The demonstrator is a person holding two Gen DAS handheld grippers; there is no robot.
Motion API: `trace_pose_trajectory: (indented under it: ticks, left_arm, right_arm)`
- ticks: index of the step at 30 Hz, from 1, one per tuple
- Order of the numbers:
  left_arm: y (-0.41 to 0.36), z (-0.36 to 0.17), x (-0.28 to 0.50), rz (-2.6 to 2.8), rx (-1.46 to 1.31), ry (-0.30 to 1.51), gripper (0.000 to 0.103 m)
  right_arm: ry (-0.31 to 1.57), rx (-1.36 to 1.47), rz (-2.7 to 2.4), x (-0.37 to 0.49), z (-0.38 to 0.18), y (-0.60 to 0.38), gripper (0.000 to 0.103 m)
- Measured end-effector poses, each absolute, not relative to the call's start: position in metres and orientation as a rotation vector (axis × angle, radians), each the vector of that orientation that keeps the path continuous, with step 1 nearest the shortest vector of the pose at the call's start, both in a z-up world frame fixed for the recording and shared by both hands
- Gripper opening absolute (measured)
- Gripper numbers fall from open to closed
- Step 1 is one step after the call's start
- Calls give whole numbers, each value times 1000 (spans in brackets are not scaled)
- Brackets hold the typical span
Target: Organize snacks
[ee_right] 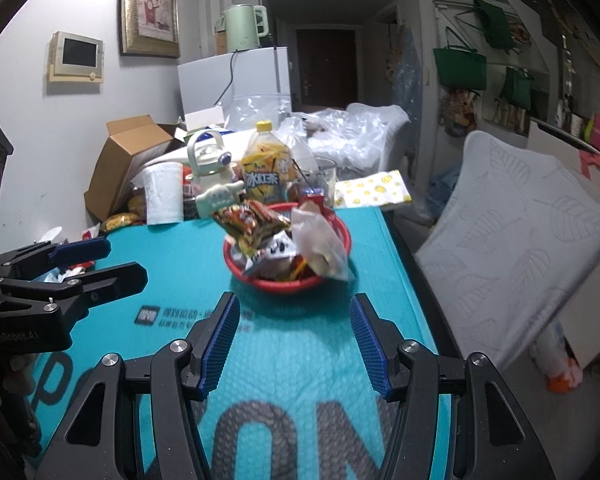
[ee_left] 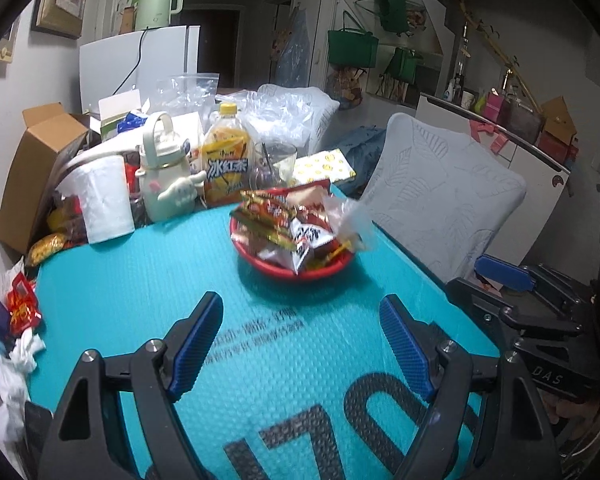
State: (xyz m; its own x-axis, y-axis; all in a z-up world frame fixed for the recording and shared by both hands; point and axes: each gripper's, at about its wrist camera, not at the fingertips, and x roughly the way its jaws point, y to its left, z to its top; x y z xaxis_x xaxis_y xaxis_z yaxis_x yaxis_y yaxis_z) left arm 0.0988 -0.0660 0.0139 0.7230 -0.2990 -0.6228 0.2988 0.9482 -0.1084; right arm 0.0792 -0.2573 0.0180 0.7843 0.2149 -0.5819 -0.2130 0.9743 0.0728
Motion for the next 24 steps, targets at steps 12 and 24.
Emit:
trace_pose_trajectory:
  ticks: [12, 24]
  left_arm:
    - [-65, -6, 73, -323, -32, 723, 80]
    - [-69, -3, 66, -326, -40, 719, 80]
  right_arm:
    - [680, 29, 201, 44, -9, -260, 57]
    - [671, 41, 212, 33, -5, -262, 57]
